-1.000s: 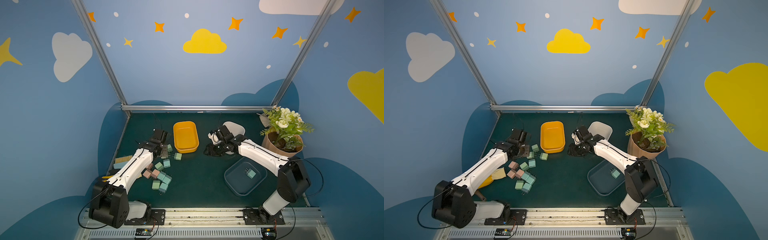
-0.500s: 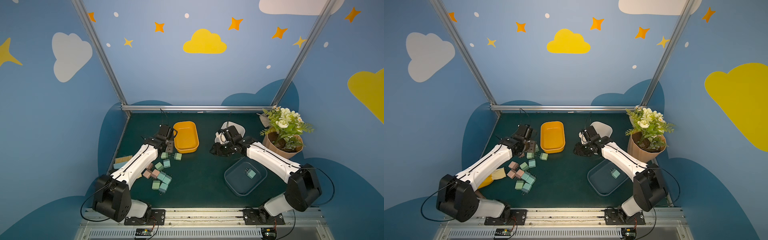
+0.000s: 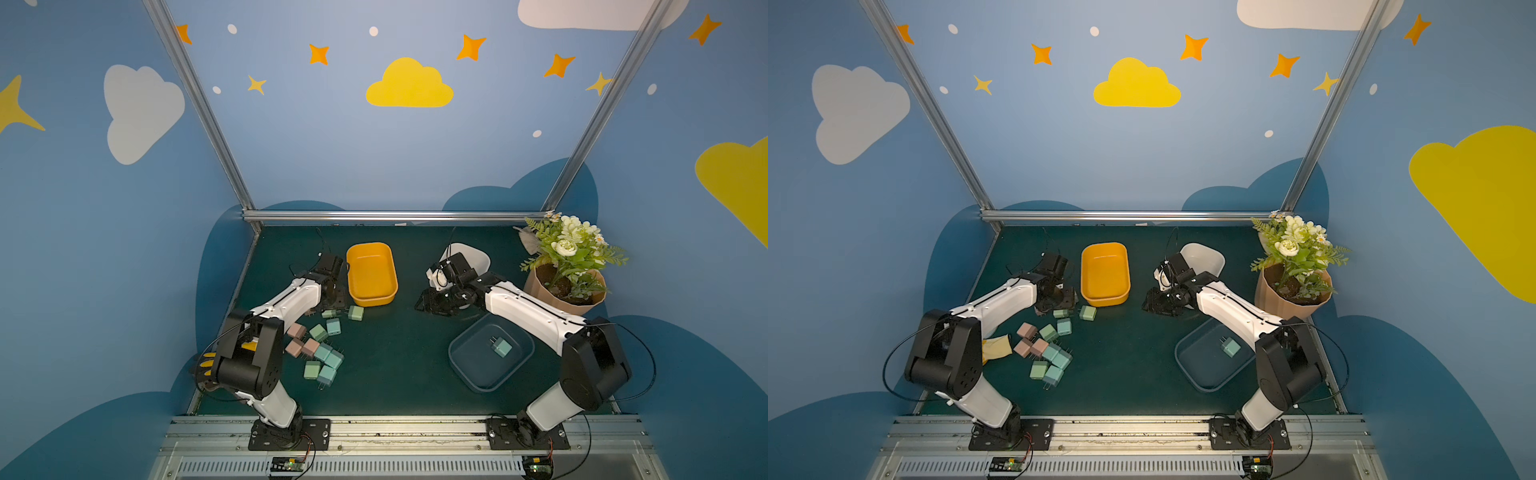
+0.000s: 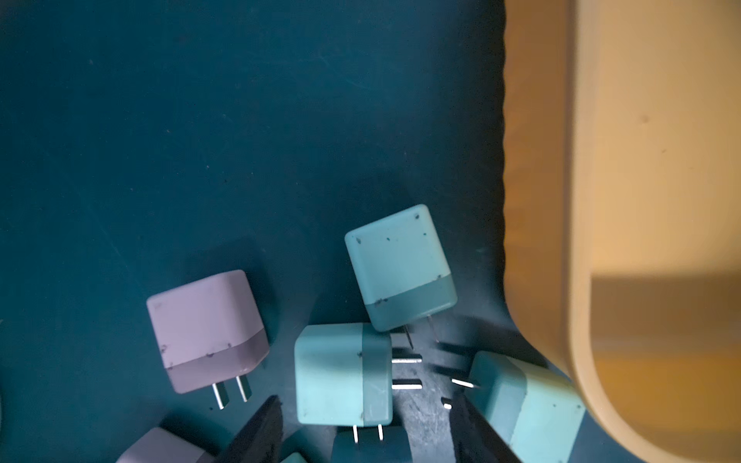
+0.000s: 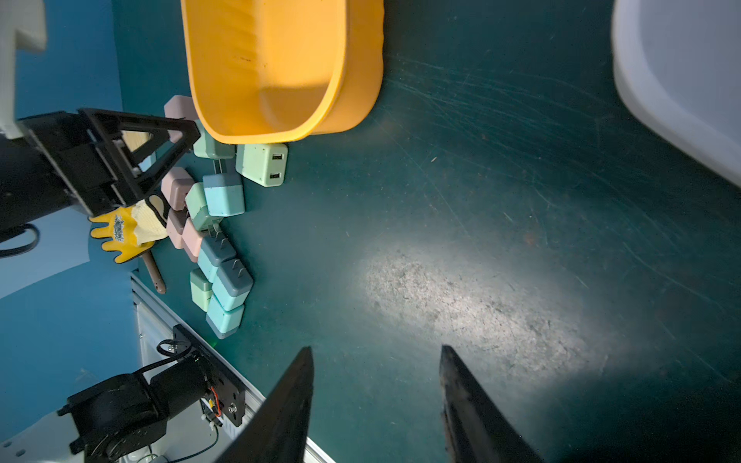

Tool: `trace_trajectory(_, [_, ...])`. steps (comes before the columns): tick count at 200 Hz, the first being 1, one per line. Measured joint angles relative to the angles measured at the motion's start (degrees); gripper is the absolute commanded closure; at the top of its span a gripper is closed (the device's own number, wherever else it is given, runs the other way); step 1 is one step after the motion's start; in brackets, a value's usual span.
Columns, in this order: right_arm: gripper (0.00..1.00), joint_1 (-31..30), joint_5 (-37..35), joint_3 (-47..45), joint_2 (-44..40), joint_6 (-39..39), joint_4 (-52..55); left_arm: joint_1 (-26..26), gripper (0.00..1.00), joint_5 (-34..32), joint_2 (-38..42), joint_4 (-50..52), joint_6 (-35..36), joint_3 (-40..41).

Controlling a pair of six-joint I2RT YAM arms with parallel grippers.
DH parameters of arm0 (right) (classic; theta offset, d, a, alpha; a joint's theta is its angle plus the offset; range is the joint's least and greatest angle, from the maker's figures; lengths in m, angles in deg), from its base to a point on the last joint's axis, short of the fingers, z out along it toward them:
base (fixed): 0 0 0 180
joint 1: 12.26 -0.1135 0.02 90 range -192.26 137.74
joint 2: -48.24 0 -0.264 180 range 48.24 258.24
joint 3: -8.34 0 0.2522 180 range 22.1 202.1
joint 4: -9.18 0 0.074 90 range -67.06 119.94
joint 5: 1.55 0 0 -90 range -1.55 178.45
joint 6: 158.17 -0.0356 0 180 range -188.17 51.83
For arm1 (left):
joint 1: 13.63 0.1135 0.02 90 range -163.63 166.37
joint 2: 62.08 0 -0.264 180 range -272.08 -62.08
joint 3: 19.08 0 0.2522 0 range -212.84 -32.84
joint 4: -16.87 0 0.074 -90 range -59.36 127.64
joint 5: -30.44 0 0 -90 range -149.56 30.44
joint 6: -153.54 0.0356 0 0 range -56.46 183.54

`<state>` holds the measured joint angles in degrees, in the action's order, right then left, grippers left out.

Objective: Place the plugs by color into the storage box
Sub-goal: Pick up the plug from the center of the board.

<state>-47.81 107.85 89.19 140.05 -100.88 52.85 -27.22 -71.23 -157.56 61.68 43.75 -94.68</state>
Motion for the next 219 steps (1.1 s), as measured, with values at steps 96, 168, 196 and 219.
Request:
trace_trajectory(96, [0.47,0.0,3.3,-1.4,1.6,-4.4,-2.6,0.1,0.4,-1.6,-4.3,0.8,-1.2,-1.7])
trace_trajectory(168, [0.47,-0.1,3.6,-1.4,1.6,-4.6,-2.7,1.1,0.4,-1.7,-4.3,-0.1,-1.7,-0.3])
trace_trajectory(196, [0.46,-0.1,3.6,-1.4,1.6,-4.6,-2.6,1.7,0.45,-1.6,-4.3,-0.1,-2.1,0.7])
trace_trajectory(219, [0.47,-0.2,3.6,-1.4,1.6,-4.6,-2.6,2.0,0.51,-1.2,-4.3,-0.5,-2.1,0.8])
